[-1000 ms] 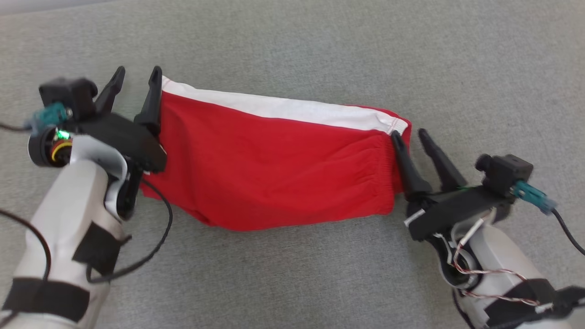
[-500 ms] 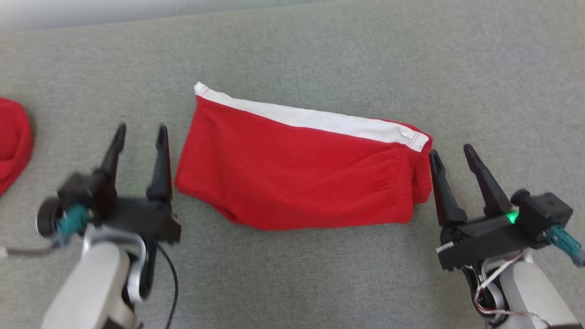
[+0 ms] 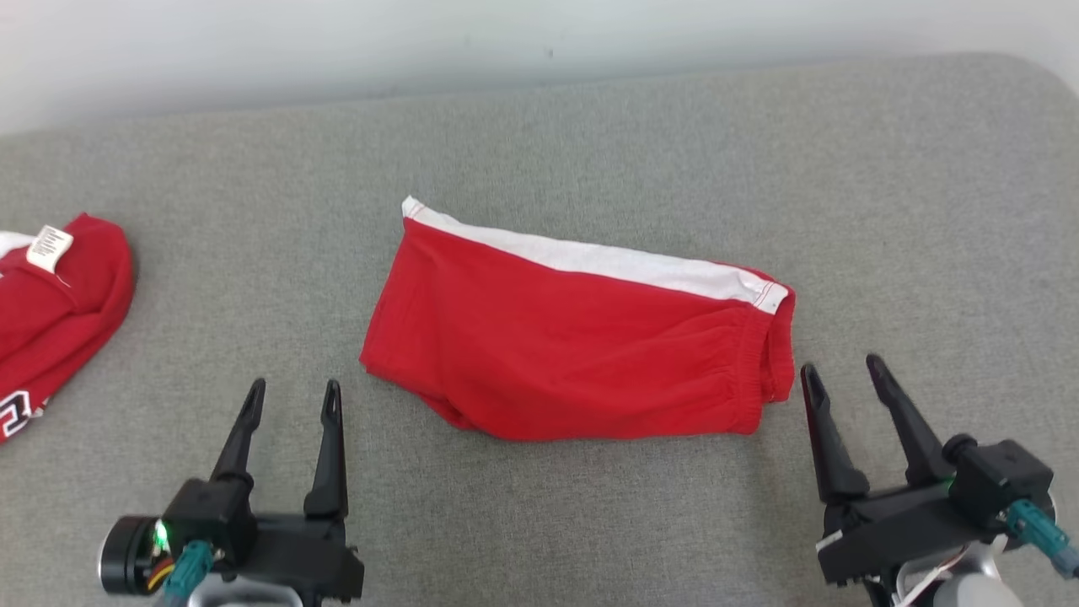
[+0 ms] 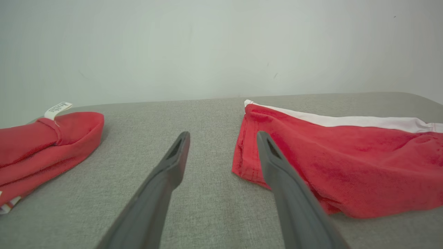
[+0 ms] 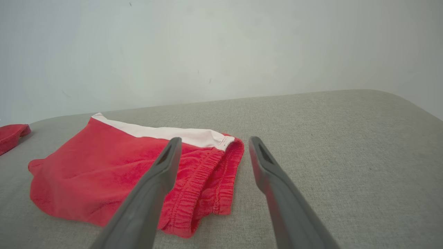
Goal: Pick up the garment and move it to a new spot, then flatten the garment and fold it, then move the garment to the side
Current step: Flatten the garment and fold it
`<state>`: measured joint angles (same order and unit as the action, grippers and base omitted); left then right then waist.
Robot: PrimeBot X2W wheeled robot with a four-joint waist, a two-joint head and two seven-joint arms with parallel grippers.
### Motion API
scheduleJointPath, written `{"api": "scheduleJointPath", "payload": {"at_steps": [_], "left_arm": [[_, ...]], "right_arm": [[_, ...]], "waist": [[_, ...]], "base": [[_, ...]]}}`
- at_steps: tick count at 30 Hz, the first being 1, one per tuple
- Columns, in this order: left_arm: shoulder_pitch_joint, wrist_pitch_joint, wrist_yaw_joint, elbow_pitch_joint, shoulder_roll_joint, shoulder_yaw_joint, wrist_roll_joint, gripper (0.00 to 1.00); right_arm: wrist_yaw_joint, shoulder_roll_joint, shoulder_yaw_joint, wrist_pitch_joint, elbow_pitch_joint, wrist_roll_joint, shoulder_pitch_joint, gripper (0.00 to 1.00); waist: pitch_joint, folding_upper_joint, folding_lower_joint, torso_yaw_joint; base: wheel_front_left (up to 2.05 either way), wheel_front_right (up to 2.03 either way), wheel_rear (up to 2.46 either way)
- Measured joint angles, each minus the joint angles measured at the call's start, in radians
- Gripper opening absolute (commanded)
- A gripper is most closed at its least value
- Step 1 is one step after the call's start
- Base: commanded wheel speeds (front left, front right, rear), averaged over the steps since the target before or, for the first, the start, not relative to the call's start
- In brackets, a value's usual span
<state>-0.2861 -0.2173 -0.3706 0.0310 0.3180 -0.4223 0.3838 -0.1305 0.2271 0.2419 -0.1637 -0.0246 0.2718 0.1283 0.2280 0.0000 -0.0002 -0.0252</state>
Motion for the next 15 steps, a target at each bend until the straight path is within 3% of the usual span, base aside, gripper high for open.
{"api": "scheduleJointPath", "payload": {"at_steps": [15], "left_arm": [[0.077,0.041,-0.023,0.049,0.02,-0.013,0.012,1.0]], "right_arm": [[0.0,-0.025,0.005,0.04,-0.036,-0.024,-0.078,1.0]], "waist": [[-0.067,-0.0001,0.0,-0.001]], "base": [[0.0,0.0,0.0]]}}
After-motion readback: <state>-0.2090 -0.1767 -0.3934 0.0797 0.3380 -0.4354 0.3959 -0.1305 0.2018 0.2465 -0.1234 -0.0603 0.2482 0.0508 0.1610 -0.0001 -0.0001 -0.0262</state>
